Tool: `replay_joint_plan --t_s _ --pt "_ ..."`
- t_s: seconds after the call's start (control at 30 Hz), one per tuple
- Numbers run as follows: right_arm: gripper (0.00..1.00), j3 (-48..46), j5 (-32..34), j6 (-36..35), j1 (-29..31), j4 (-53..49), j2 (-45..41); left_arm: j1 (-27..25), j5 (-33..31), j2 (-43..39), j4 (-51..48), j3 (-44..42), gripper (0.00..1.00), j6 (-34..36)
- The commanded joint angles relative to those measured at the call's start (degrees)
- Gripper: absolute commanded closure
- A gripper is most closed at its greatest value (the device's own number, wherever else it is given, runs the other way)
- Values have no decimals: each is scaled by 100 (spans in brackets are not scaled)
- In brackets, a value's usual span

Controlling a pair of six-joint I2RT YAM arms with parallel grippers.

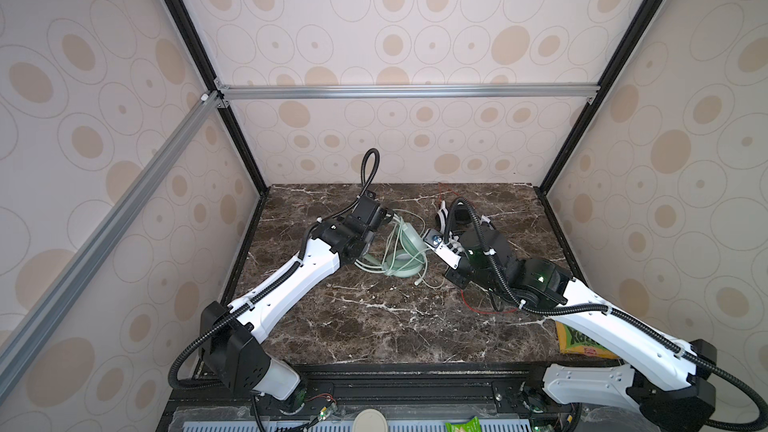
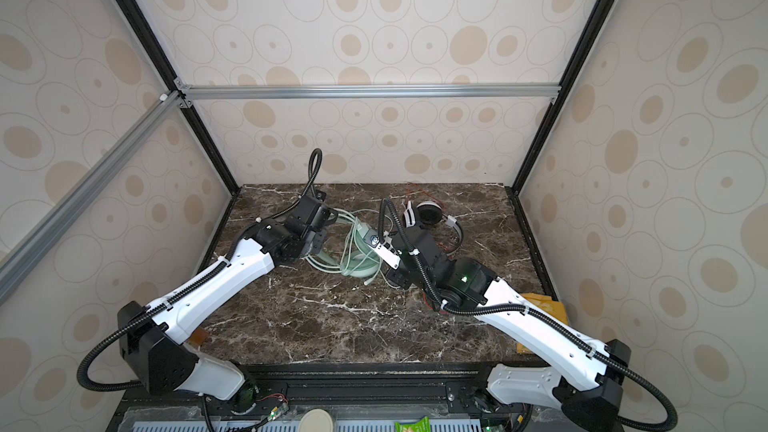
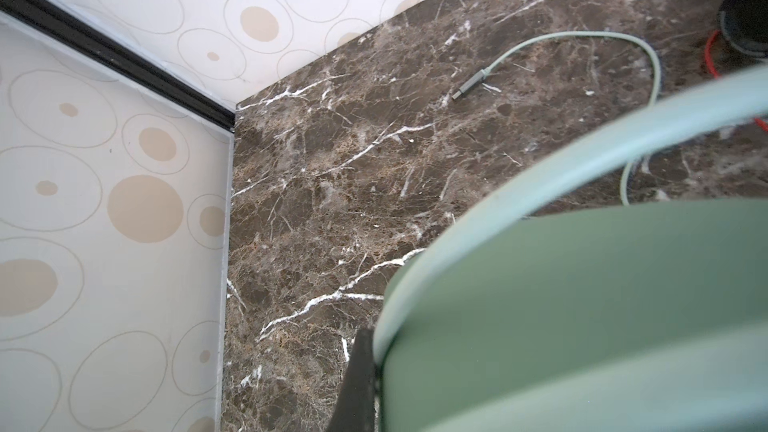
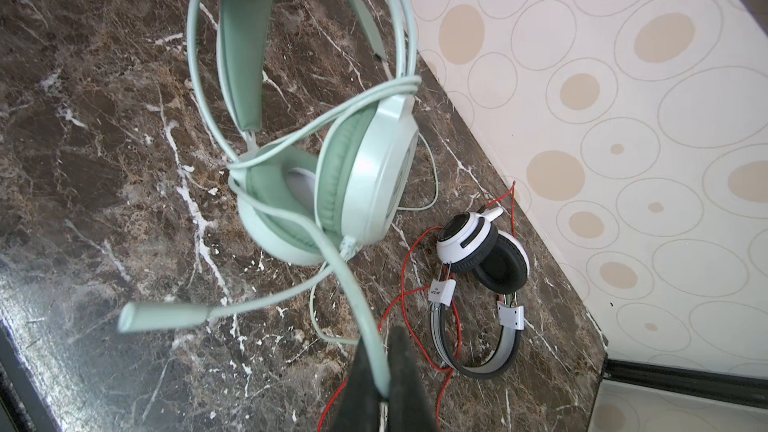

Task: Wrap the headphones

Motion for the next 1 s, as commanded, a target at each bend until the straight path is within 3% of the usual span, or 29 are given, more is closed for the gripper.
replay_joint_plan --t_s 0.0,0.3,0.53,0.63,0.7,0.77,0.83,0.97 --pt "100 329 -425 -172 -191 535 162 -218 393 -150 357 -4 100 194" --pt "100 958 -1765 278 -1145 946 1178 -442 1442 -431 654 -303 100 176" --pt "98 796 -2454 942 -1803 1211 1437 -461 1559 -681 675 -464 100 102" --pt "84 619 -3209 1487 -2314 1389 1435 -463 1831 -787 761 -510 100 88" --pt "64 564 -3801 1917 -2723 1425 1504 -410 2085 -878 853 -514 100 11" --pt "38 458 -4330 2359 -3086 1475 1572 -157 2616 -947 880 -425 100 -185" --pt "31 265 -4743 2679 -3321 1566 1569 267 3259 -1002 885 -344 100 -366" --pt "27 -353 -5297 2904 -3474 1583 1238 1223 4255 -1159 1006 -318 100 -716"
